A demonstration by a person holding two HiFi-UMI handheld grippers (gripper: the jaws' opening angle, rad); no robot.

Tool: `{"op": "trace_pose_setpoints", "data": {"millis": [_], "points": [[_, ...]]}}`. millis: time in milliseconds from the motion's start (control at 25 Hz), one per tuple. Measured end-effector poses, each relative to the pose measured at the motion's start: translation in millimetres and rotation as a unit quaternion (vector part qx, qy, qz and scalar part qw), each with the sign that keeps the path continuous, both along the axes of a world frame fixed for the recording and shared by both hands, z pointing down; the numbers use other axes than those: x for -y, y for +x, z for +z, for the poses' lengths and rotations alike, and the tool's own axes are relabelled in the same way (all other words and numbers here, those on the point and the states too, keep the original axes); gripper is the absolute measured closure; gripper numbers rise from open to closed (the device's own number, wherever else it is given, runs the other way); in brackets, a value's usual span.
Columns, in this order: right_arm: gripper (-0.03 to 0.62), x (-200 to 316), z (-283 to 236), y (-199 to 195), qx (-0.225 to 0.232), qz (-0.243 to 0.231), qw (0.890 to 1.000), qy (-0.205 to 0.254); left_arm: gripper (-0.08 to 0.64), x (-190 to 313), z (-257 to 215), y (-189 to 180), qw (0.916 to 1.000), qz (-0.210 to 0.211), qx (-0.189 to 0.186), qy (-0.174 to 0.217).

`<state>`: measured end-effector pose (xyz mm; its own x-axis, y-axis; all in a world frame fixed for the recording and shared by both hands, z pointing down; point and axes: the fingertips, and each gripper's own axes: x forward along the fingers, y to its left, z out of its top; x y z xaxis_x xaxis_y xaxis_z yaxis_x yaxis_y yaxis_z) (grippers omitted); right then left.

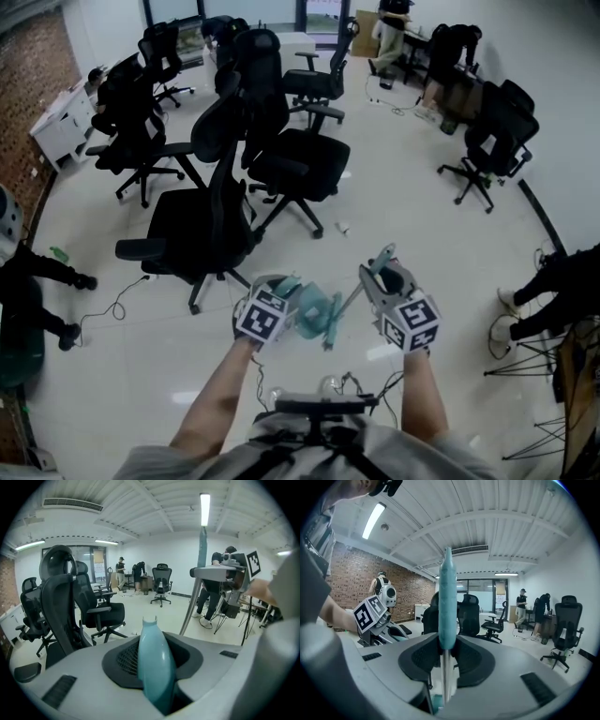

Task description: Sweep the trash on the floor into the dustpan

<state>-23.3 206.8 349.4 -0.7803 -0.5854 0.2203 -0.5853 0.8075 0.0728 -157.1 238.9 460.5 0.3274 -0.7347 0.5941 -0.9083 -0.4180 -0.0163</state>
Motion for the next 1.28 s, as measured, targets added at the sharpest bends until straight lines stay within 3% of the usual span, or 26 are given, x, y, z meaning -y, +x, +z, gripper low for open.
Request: {"op": "trace_pose_setpoints", "data": {"millis": [320,600,840,1280], "points": [[0.505,-7.4,-4.3,22.9,0.000,0.034,0.999,0.009,0.449,-1.6,-3.2,12.9,0.9996,0.026,0.007,0.006],[0.505,17.9,4.3,71.4,0.017,0.063,0.998,-0.003,0.451,30.2,5.0,43.3,0.9991,0.037,0.023,0.001],[0.505,63.6,7.7,136.4,0.030,0.082,0.996,-0.015,0.453,77.8,11.3,89.3,0.9983,0.039,0.042,-0.009],[0.506,153.0,28.4,216.0,0.017,0.171,0.984,-0.036,0.454,199.4,43.4,149.3,0.9907,0.125,0.049,-0.026]]}}
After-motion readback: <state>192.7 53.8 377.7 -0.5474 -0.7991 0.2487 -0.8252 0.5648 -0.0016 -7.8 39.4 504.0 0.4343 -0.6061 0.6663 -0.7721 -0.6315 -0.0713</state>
